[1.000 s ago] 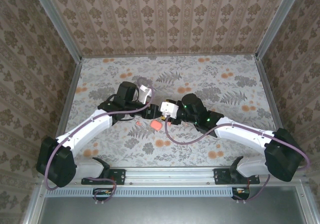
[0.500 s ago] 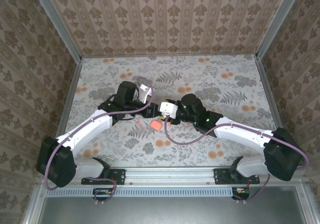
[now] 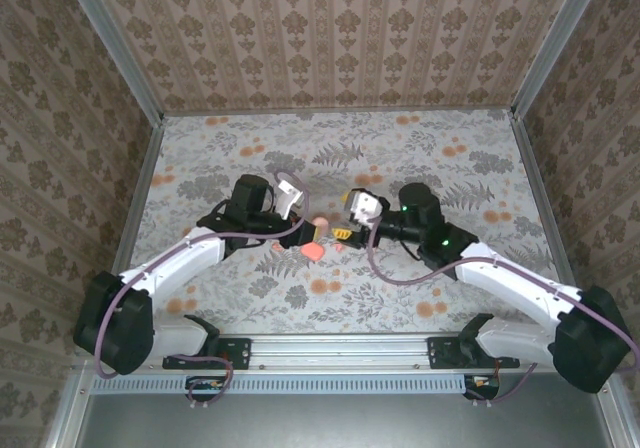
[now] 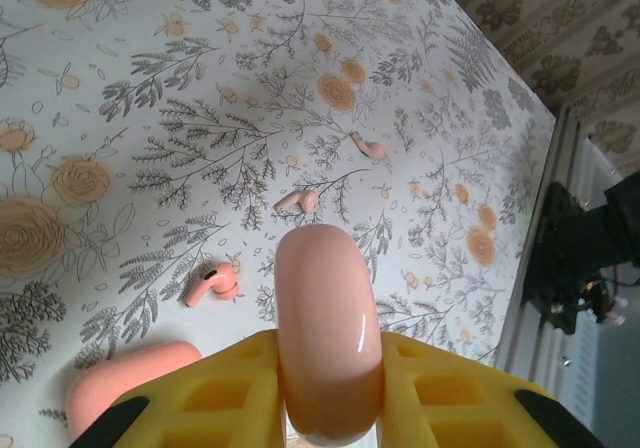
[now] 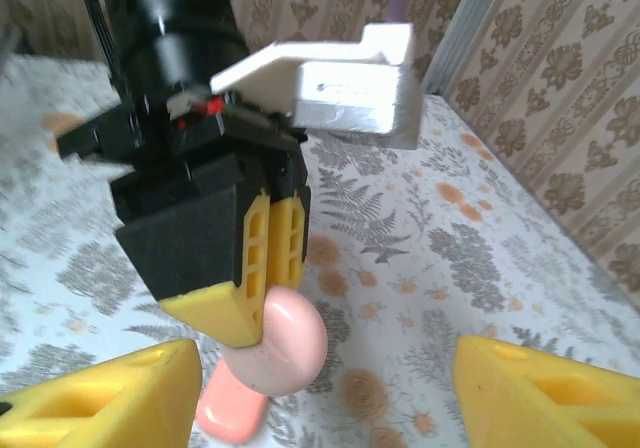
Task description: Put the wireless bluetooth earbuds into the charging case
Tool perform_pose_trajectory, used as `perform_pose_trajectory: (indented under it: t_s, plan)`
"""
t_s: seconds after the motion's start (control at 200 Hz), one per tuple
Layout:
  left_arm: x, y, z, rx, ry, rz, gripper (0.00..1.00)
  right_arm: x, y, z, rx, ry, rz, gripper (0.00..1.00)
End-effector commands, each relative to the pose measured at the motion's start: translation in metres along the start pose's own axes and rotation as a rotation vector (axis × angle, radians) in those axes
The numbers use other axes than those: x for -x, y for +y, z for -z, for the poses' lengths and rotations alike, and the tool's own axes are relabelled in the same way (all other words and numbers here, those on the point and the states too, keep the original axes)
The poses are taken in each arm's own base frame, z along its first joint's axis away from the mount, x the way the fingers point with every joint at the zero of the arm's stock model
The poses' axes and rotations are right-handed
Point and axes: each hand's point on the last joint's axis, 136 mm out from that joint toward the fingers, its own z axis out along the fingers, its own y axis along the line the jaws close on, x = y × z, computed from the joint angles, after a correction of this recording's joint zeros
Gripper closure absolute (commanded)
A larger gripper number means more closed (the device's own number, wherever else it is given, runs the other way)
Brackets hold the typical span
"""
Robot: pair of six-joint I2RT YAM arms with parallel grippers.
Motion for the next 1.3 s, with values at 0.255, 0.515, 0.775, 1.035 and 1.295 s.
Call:
perform_pose_trajectory:
  t_s: [0.255,0.515,0.775,1.035,1.295]
  plan:
    - [0.003,-0.035,0.000,-0.200,-0.091,-0.325,0.77,-0.001,0.039,0.030,0.333,0.073,-0.214,0.35]
    - [-0.006,-0.057,0.005,-0.280,-0.112,-0.447,0.78,-0.012,0.036,0.017,0.395,0.174,-0.220,0.40]
    - [-0.011,-0.068,0.011,-0.283,-0.128,-0.531,0.78,-0.013,0.044,-0.002,0.490,0.225,-0.154,0.43]
    - [-0.011,-0.069,0.011,-0.279,-0.121,-0.532,0.78,-0.008,0.054,-0.011,0.585,0.189,-0.155,0.47]
    - [-0.009,-0.071,0.012,-0.280,-0.124,-0.537,0.78,-0.012,0.058,-0.013,0.615,0.203,-0.177,0.58]
